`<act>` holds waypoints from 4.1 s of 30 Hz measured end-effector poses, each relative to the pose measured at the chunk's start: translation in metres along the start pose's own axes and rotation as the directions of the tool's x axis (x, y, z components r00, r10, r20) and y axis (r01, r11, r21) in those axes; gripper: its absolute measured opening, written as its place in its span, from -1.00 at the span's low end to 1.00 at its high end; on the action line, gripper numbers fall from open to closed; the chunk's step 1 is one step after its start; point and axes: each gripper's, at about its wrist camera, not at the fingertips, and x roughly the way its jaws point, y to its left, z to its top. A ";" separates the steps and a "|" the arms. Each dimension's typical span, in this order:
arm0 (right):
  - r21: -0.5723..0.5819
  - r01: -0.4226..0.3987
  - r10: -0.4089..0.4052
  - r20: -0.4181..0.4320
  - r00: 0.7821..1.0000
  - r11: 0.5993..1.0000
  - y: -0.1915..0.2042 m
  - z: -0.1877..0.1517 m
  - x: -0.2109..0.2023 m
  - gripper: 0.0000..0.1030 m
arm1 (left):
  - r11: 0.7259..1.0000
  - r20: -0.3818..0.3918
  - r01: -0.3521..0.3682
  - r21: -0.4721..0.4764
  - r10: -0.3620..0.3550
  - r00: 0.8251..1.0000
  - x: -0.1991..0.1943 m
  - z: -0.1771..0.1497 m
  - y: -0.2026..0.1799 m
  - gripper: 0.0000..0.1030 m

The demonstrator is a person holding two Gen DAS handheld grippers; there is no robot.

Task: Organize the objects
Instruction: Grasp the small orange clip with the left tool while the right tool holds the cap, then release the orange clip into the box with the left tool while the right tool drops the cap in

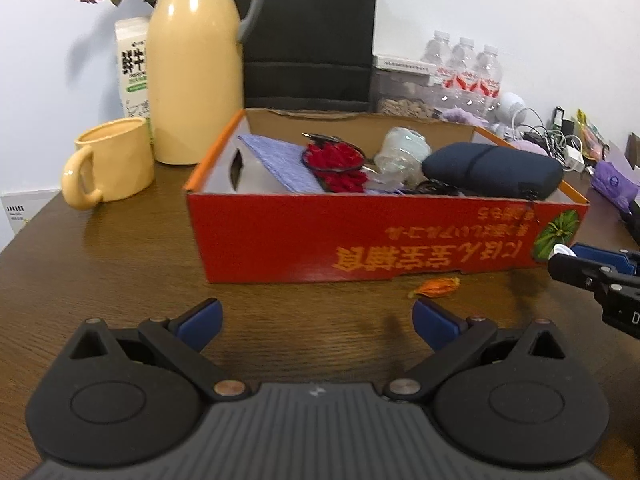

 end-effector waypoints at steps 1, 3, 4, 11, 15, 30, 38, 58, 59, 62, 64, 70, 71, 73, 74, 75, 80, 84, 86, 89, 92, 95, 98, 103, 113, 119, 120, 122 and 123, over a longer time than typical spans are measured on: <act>0.000 0.001 -0.001 0.000 1.000 1.000 -0.003 -0.001 -0.001 -0.47 | 1.000 -0.007 0.004 0.001 -0.004 1.000 0.001 0.000 -0.003 1.00; -0.003 0.002 -0.002 0.000 1.000 1.000 -0.009 -0.002 -0.002 -0.47 | 1.000 -0.015 0.020 0.007 -0.020 1.000 0.003 -0.001 -0.010 1.00; -0.006 0.003 -0.003 -0.002 1.000 1.000 -0.012 -0.002 -0.002 -0.47 | 1.000 -0.016 0.027 0.011 -0.027 1.000 0.003 -0.002 -0.014 1.00; -0.011 0.001 -0.001 -0.013 1.000 1.000 -0.025 -0.005 -0.003 -0.47 | 0.998 -0.038 0.053 0.034 -0.051 0.998 0.015 0.001 -0.040 1.00; -0.014 -0.004 0.003 -0.005 1.000 1.000 -0.024 -0.005 -0.005 -0.47 | 0.999 -0.057 0.032 0.018 -0.031 0.998 0.028 0.008 -0.050 1.00; -0.017 -0.001 0.001 0.007 1.000 1.000 -0.022 -0.004 -0.008 -0.47 | 0.996 -0.077 -0.092 -0.009 0.091 0.993 0.050 0.018 -0.068 1.00; -0.017 -0.003 0.003 0.010 1.000 1.000 -0.022 -0.004 -0.008 -0.47 | 0.997 -0.046 -0.075 0.002 0.075 0.996 0.037 0.016 -0.070 -0.04; -0.018 -0.011 0.011 0.040 0.999 1.000 -0.022 -0.002 -0.015 -0.47 | 1.000 0.033 0.000 0.019 0.000 0.999 -0.004 0.002 -0.066 -0.75; -0.021 -0.013 0.014 0.051 0.999 1.000 -0.021 -0.002 -0.017 -0.47 | 1.000 0.042 0.003 0.014 -0.004 0.999 -0.008 0.002 -0.065 -0.75; -0.032 -0.020 0.022 0.091 0.996 0.999 -0.018 -0.001 -0.025 -0.47 | 1.000 0.082 0.024 -0.011 -0.023 0.996 -0.026 0.002 -0.060 -0.75; -0.032 -0.030 0.034 0.118 0.992 0.999 -0.015 0.002 -0.032 -0.47 | 0.999 0.119 0.040 -0.020 -0.038 0.992 -0.039 0.004 -0.056 -0.75; -0.027 -0.075 0.079 0.196 0.977 0.997 -0.002 0.025 -0.044 -0.47 | 0.997 0.190 0.069 -0.039 -0.061 0.980 -0.055 0.028 -0.044 -0.75; -0.030 -0.081 0.085 0.205 0.975 0.996 0.000 0.031 -0.045 -0.47 | 0.997 0.198 0.069 -0.041 -0.060 0.978 -0.056 0.034 -0.041 -0.75; -0.038 -0.093 0.099 0.220 0.970 0.995 0.004 0.045 -0.042 -0.47 | 0.997 0.219 0.066 -0.047 -0.054 0.974 -0.057 0.048 -0.035 -0.75; -0.044 -0.096 0.103 0.225 0.969 0.994 0.006 0.052 -0.040 -0.47 | 0.997 0.231 0.066 -0.052 -0.052 0.971 -0.056 0.056 -0.031 -0.75; -0.047 -0.097 0.105 0.226 0.968 0.994 0.008 0.060 -0.036 -0.47 | 0.996 0.239 0.066 -0.054 -0.052 0.970 -0.055 0.061 -0.028 -0.75; -0.047 -0.102 0.109 0.203 0.973 0.994 0.016 0.091 0.000 -0.47 | 0.996 0.267 0.063 -0.056 -0.046 0.963 -0.034 0.090 -0.013 -0.75; -0.042 -0.089 0.094 0.146 0.985 0.995 0.019 0.101 0.040 -0.47 | 0.996 0.252 0.073 -0.058 -0.056 0.966 -0.004 0.104 -0.003 -0.75; -0.039 -0.089 0.093 0.119 0.989 0.995 0.018 0.099 0.057 -0.47 | 0.995 0.234 0.085 -0.047 -0.071 0.970 0.010 0.107 -0.001 -0.75; -0.042 -0.080 0.083 0.078 0.993 0.996 0.016 0.096 0.075 -0.46 | 0.996 0.219 0.093 -0.001 -0.090 0.972 0.028 0.111 0.000 -0.74; -0.034 -0.066 0.068 0.048 0.997 0.997 0.012 0.091 0.082 -0.19 | 0.996 0.204 0.089 0.022 -0.091 0.975 0.038 0.111 0.003 -0.40; -0.028 -0.048 0.050 0.059 0.997 0.998 0.010 0.090 0.078 0.90 | 0.998 0.223 0.069 0.000 -0.067 0.972 0.035 0.108 0.010 1.00; -0.042 -0.024 0.027 0.079 0.997 0.999 0.011 0.091 0.068 1.00 | 0.999 0.277 0.035 -0.021 -0.028 0.961 0.024 0.107 0.013 1.00; -0.051 0.003 0.002 0.098 0.995 0.999 0.016 0.093 0.048 1.00 | 0.999 0.266 0.018 -0.026 -0.010 0.964 0.005 0.102 0.012 1.00; -0.027 0.008 -0.005 0.113 0.994 1.000 0.026 0.085 -0.011 1.00 | 1.000 0.225 -0.017 -0.023 0.021 0.974 -0.050 0.081 0.012 1.00; -0.021 0.010 -0.008 0.066 0.998 1.000 0.033 0.067 -0.039 1.00 | 0.998 0.189 -0.055 -0.022 0.058 0.980 -0.083 0.059 0.014 1.00; -0.018 0.006 -0.005 0.054 0.999 1.000 0.035 0.063 -0.043 1.00 | 0.998 0.179 -0.060 -0.019 0.062 0.982 -0.087 0.055 0.014 1.00; -0.011 0.003 -0.002 0.032 0.999 1.000 0.037 0.056 -0.048 1.00 | 0.997 0.153 -0.071 -0.014 0.072 0.986 -0.093 0.045 0.014 1.00; -0.007 0.002 -0.002 0.021 1.000 1.000 0.039 0.051 -0.050 1.00 | 0.997 0.143 -0.076 -0.013 0.077 0.987 -0.095 0.040 0.013 1.00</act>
